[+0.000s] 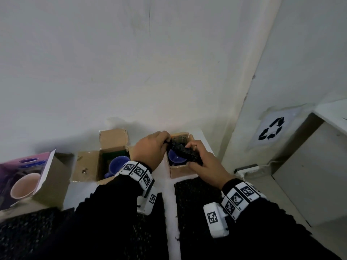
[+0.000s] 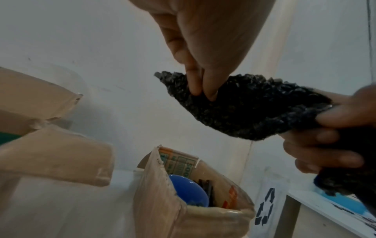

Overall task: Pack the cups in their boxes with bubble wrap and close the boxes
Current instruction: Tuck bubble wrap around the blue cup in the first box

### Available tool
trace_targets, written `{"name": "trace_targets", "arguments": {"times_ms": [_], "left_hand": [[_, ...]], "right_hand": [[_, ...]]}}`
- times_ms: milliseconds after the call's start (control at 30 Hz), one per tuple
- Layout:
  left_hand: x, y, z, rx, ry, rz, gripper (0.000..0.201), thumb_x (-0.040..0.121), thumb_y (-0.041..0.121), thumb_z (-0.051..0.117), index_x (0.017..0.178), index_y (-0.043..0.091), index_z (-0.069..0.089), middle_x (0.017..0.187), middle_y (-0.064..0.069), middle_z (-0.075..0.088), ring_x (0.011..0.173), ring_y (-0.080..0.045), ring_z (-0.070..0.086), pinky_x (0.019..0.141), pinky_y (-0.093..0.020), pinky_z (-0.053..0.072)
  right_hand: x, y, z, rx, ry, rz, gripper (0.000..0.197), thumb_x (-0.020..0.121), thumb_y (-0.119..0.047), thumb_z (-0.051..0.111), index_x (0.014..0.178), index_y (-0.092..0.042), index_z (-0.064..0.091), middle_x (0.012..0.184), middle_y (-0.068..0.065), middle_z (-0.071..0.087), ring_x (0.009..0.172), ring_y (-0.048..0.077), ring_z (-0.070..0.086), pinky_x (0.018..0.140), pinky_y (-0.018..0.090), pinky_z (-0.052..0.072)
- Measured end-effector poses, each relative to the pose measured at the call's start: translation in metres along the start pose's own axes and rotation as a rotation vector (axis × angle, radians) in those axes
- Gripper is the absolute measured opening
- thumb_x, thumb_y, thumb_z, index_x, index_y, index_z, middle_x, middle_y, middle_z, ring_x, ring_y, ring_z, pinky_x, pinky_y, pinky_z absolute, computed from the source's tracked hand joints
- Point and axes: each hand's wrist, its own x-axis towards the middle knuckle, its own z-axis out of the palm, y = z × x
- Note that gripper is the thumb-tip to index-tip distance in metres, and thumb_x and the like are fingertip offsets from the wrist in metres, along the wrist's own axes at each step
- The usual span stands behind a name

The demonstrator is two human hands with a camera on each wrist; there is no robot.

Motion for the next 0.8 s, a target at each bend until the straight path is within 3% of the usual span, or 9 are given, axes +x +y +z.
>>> {"name": "trace_targets", "arguments": {"times_ms": [67, 167, 267, 367, 433, 533, 633, 700, 800], "left_hand": [[0.015, -0.007, 0.011, -0.047, -0.042, -0.024, 0.013, 0.082, 0.01, 0.063, 0.092, 0.017, 0.058, 0.089, -0.001, 0.064, 0.071, -0.028, 0.059, 0.056, -0.033, 0.043], [0.029, -0.017, 0.031, -0.093, -0.157, -0.057, 0.018, 0.088, 0.012, 0.057, 0.105, 0.016, 0.054, 0.1, -0.005, 0.064, 0.08, -0.03, 0.061, 0.062, -0.036, 0.046], [0.036, -0.031, 0.054, -0.106, -0.235, -0.058, 0.028, 0.094, 0.02, 0.048, 0.122, 0.02, 0.05, 0.107, -0.006, 0.064, 0.086, -0.028, 0.062, 0.068, -0.037, 0.05], [0.035, -0.05, 0.074, -0.009, -0.259, -0.031, 0.034, 0.095, 0.032, 0.038, 0.108, 0.018, 0.066, 0.116, -0.002, 0.064, 0.104, -0.027, 0.054, 0.085, -0.038, 0.047], [0.03, -0.057, 0.083, 0.059, -0.193, -0.046, 0.035, 0.091, 0.04, 0.041, 0.095, 0.022, 0.072, 0.122, 0.0, 0.057, 0.107, -0.027, 0.049, 0.083, -0.041, 0.048], [0.023, -0.06, 0.088, 0.035, -0.128, -0.191, 0.027, 0.088, 0.041, 0.058, 0.113, 0.031, 0.063, 0.125, 0.002, 0.045, 0.098, -0.019, 0.056, 0.067, -0.031, 0.049], [0.018, -0.064, 0.087, -0.008, -0.126, -0.274, 0.03, 0.086, 0.058, 0.05, 0.112, 0.044, 0.052, 0.118, 0.016, 0.049, 0.084, -0.011, 0.063, 0.06, -0.031, 0.054], [0.017, -0.064, 0.085, 0.021, -0.128, -0.27, 0.028, 0.087, 0.06, 0.041, 0.109, 0.047, 0.053, 0.115, 0.02, 0.055, 0.088, -0.006, 0.063, 0.062, -0.032, 0.055], [0.016, -0.061, 0.084, 0.112, -0.149, -0.16, 0.03, 0.09, 0.053, 0.042, 0.11, 0.043, 0.062, 0.118, 0.02, 0.056, 0.104, -0.005, 0.056, 0.072, -0.031, 0.053]], "right_hand": [[0.012, 0.007, 0.002, -0.014, 0.067, 0.011, 0.021, 0.086, -0.043, 0.051, 0.107, -0.038, 0.047, 0.087, -0.006, 0.063, 0.075, 0.015, 0.059, 0.074, 0.038, 0.049], [0.033, 0.024, 0.006, -0.11, 0.164, 0.045, 0.01, 0.094, -0.031, 0.047, 0.099, -0.033, 0.055, 0.084, -0.014, 0.061, 0.077, 0.008, 0.057, 0.075, 0.04, 0.049], [0.055, 0.041, 0.016, -0.307, 0.088, 0.057, 0.011, 0.093, -0.027, 0.053, 0.102, -0.03, 0.058, 0.093, -0.012, 0.062, 0.088, 0.014, 0.058, 0.083, 0.039, 0.044], [0.069, 0.05, 0.034, -0.484, -0.044, 0.038, 0.019, 0.093, -0.031, 0.054, 0.111, -0.03, 0.059, 0.105, -0.005, 0.062, 0.105, 0.019, 0.051, 0.088, 0.036, 0.032], [0.076, 0.056, 0.047, -0.539, -0.128, 0.031, 0.023, 0.094, -0.031, 0.052, 0.116, -0.03, 0.06, 0.109, -0.004, 0.061, 0.112, 0.018, 0.045, 0.092, 0.038, 0.03], [0.084, 0.062, 0.056, -0.595, -0.223, 0.048, 0.027, 0.094, -0.032, 0.051, 0.119, -0.034, 0.062, 0.116, -0.005, 0.059, 0.117, 0.018, 0.041, 0.096, 0.041, 0.028], [0.091, 0.061, 0.053, -0.698, -0.261, 0.027, 0.023, 0.092, -0.04, 0.054, 0.111, -0.041, 0.067, 0.118, -0.006, 0.053, 0.112, 0.022, 0.037, 0.087, 0.041, 0.024], [0.096, 0.059, 0.049, -0.789, -0.29, 0.004, 0.024, 0.089, -0.049, 0.054, 0.106, -0.042, 0.069, 0.114, -0.003, 0.047, 0.109, 0.024, 0.036, 0.084, 0.041, 0.022], [0.102, 0.052, 0.05, -0.881, -0.323, -0.036, 0.031, 0.089, -0.052, 0.051, 0.104, -0.034, 0.071, 0.112, 0.002, 0.047, 0.108, 0.028, 0.037, 0.087, 0.043, 0.021]]}}
